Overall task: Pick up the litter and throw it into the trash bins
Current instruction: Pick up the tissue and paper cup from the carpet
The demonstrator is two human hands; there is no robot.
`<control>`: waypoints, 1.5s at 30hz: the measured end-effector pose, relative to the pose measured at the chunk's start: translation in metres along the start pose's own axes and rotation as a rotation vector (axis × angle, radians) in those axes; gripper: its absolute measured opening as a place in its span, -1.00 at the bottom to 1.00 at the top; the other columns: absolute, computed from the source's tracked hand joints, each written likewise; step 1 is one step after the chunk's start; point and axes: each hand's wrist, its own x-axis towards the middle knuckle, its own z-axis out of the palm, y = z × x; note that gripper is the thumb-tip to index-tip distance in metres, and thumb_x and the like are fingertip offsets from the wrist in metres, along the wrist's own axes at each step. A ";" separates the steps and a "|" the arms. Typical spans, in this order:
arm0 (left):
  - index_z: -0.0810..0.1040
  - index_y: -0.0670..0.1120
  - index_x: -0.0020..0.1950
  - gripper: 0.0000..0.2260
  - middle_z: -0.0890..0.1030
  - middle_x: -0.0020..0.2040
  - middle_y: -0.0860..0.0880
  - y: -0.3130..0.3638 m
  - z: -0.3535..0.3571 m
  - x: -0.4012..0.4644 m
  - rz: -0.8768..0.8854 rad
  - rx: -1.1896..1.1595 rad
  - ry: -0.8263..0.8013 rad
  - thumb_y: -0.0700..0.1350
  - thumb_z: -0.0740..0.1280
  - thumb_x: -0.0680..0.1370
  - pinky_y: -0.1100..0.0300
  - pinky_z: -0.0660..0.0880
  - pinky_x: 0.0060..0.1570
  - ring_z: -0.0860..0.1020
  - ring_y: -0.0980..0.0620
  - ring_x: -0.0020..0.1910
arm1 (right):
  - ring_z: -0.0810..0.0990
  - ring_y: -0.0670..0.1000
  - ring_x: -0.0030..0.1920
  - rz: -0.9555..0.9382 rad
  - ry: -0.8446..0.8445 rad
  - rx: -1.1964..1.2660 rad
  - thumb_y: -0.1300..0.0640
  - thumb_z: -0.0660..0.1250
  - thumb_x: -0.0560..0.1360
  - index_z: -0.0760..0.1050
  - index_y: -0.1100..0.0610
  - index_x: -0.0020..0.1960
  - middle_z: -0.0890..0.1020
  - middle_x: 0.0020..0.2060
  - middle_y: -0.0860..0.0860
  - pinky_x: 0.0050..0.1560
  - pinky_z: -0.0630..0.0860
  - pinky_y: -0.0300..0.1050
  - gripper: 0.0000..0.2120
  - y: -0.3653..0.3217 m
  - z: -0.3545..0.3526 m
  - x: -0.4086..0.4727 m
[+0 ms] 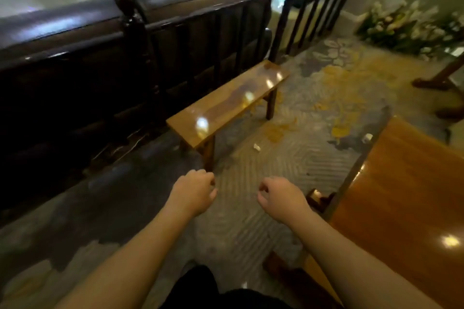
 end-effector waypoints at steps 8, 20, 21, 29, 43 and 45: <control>0.44 0.18 -0.14 -0.93 0.39 -0.26 0.18 -0.007 0.005 0.187 0.200 0.143 -0.147 0.13 0.27 0.49 0.22 0.33 -0.41 0.37 0.18 -0.30 | 0.54 0.06 0.05 0.204 0.025 0.057 -0.07 0.26 0.54 0.56 0.05 0.07 0.60 -0.01 0.02 -0.01 0.54 0.02 -0.76 0.041 -0.027 0.110; 0.55 0.02 0.07 -0.84 0.54 -0.02 0.02 0.065 0.102 0.464 0.267 0.234 -0.473 0.05 0.27 0.57 0.05 0.52 -0.04 0.50 0.02 -0.03 | 0.54 0.12 0.05 0.360 -0.039 0.255 -0.04 0.23 0.55 0.54 0.08 0.05 0.60 -0.01 0.07 -0.01 0.54 0.07 -0.77 0.253 -0.003 0.315; 0.55 0.00 0.05 -0.83 0.54 -0.02 0.00 0.070 0.114 0.486 0.245 0.249 -0.484 0.04 0.26 0.57 0.03 0.52 -0.05 0.50 -0.01 -0.02 | 0.53 0.13 0.07 0.372 -0.071 0.268 -0.04 0.23 0.55 0.54 0.09 0.06 0.60 0.00 0.08 -0.01 0.54 0.07 -0.76 0.272 0.001 0.333; 0.52 -0.05 0.19 -0.72 0.55 0.13 -0.09 0.078 0.241 0.643 0.196 0.306 -0.594 0.05 0.25 0.56 -0.08 0.49 0.06 0.49 -0.13 0.13 | 0.56 0.19 0.07 0.482 -0.219 0.294 0.01 0.23 0.53 0.55 0.12 0.05 0.62 0.02 0.12 0.00 0.54 0.08 -0.77 0.388 0.066 0.459; 0.34 -0.09 0.39 -0.56 0.38 0.32 -0.18 -0.050 0.601 0.809 0.315 0.462 -0.839 -0.20 0.29 0.52 -0.14 0.45 0.10 0.37 -0.22 0.28 | 0.30 0.27 0.43 0.674 -0.599 0.407 -0.02 0.31 0.53 0.11 0.06 0.57 0.26 0.48 0.18 0.37 0.35 0.17 -0.32 0.525 0.394 0.605; 0.35 -0.10 0.41 -0.59 0.36 0.35 -0.20 -0.067 0.639 0.818 0.343 0.470 -0.853 -0.22 0.26 0.55 -0.16 0.43 0.14 0.35 -0.24 0.31 | 0.18 0.32 0.49 0.682 -0.661 0.404 -0.01 0.33 0.53 0.01 0.03 0.60 0.09 0.56 0.20 0.42 0.28 0.20 -0.24 0.542 0.440 0.623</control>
